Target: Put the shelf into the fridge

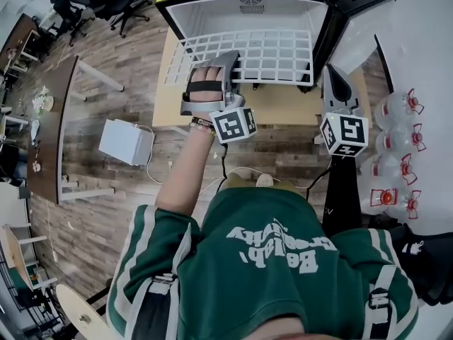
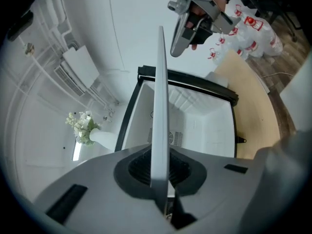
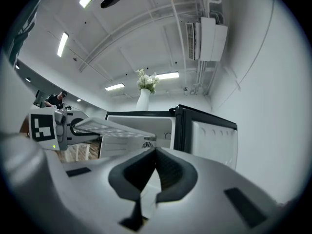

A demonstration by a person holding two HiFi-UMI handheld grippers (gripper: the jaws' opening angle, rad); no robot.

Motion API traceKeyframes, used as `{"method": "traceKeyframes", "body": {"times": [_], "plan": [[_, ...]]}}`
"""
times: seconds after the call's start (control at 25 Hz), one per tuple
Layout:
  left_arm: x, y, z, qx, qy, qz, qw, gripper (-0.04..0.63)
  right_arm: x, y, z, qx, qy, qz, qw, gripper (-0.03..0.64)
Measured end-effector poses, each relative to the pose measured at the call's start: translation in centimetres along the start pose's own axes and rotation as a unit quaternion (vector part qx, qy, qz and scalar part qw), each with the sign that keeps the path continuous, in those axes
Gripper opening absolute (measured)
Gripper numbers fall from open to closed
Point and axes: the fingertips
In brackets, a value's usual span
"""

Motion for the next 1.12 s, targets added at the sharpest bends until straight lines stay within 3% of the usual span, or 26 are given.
{"method": "traceKeyframes", "body": {"times": [0.2, 0.76, 1.12], "plan": [[0.8, 1.1, -1.0, -0.009, 0.024, 0.012, 0.9996, 0.026, -0.4, 0.0, -0.2, 0.000, -0.005, 0.003, 1.000, 0.004], [2.1, 2.9, -1.8, 0.029, 0.097, 0.022, 0.9946, 0.026, -0.8, -0.1, -0.9, -0.012, -0.002, 0.011, 1.000, 0.004], [3.3, 3.5, -1.8, 0.039, 0.108, 0.019, 0.9932, 0.026, -0.9, -0.4, -1.7, -0.015, -0.003, 0.012, 1.000, 0.003]]}}
Point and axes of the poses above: the fingertips, and each gripper's own axes: y forward along the fingers, z to its left, x out of its top, and after that the axes turned 9 degrees about z, right-handed
